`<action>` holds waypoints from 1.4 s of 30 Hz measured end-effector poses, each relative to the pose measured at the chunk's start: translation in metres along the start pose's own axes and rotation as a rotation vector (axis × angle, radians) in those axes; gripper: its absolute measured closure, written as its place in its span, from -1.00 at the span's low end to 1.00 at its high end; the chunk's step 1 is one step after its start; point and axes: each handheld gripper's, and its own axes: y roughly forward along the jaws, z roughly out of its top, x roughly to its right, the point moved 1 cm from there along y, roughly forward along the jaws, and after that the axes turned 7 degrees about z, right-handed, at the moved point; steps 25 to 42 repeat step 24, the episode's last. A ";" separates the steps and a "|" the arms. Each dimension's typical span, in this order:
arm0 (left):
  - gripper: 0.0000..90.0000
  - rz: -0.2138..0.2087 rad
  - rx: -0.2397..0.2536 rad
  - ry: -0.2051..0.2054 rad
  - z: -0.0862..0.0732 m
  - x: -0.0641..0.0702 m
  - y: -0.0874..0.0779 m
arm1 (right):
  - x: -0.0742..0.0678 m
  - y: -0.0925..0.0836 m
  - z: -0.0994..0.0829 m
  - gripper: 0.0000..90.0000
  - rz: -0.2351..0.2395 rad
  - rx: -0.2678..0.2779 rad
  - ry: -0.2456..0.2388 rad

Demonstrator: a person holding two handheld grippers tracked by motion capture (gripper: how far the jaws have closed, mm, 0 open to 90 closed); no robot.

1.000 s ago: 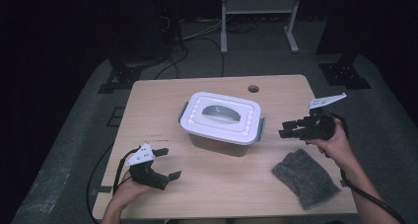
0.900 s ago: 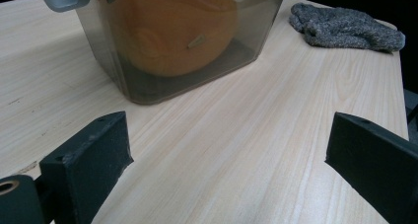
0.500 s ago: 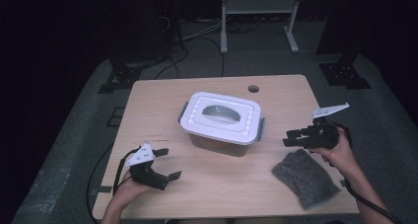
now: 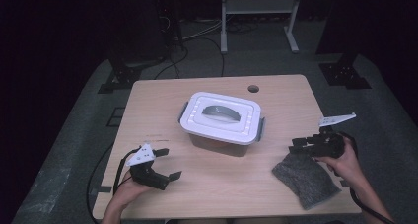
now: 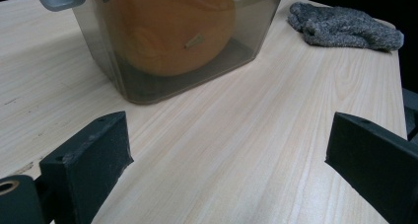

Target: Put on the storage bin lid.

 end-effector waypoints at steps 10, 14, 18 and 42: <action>-0.94 -0.001 0.000 0.004 0.001 0.001 0.000 | -0.001 -0.001 -0.017 0.00 0.011 0.020 0.018; -0.94 -0.004 -0.001 0.003 0.001 0.002 0.001 | -0.002 -0.003 -0.021 -0.01 0.012 0.029 0.020; -0.94 -0.001 -0.003 0.003 0.000 0.001 0.000 | -0.004 -0.004 -0.026 -0.02 0.015 0.037 0.019; -0.94 -0.001 -0.004 0.002 0.001 0.001 0.002 | -0.006 -0.004 -0.033 -0.04 0.025 0.041 0.019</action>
